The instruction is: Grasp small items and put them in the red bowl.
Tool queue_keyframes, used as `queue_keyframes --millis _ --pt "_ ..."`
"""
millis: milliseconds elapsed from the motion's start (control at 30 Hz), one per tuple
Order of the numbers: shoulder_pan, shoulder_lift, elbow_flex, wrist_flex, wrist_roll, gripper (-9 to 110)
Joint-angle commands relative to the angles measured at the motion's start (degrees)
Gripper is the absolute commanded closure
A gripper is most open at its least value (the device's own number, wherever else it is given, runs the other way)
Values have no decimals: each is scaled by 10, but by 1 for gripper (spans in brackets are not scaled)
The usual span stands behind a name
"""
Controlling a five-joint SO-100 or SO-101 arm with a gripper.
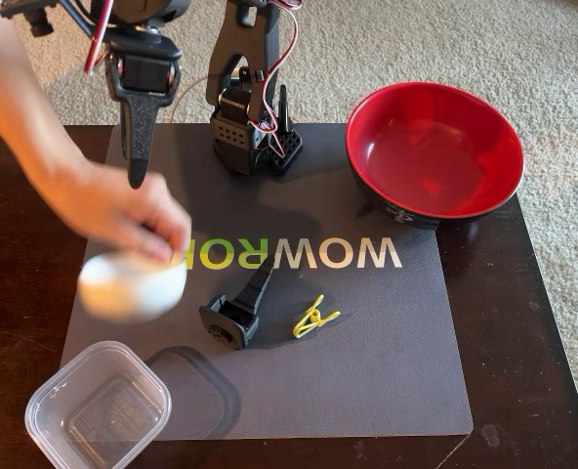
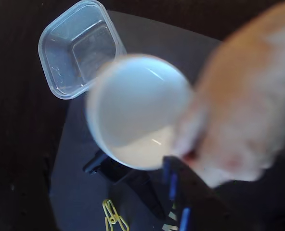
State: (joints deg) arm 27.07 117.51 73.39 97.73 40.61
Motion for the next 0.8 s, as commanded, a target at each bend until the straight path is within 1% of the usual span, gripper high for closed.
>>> queue_keyframes --millis 0,133,200,333,500,600,667,767 --pt "-36 -1 -20 -5 -4 71" --pt "-18 -27 -26 -5 18 71" --pt "4 -40 -28 -4 47 71" --pt "28 -54 1 0 171 71" --pt "-3 -109 115 0 347 71" --pt "-10 -180 127 -4 437 72" --pt "-13 -229 106 -5 451 73" --pt "-16 -246 102 -6 458 73"
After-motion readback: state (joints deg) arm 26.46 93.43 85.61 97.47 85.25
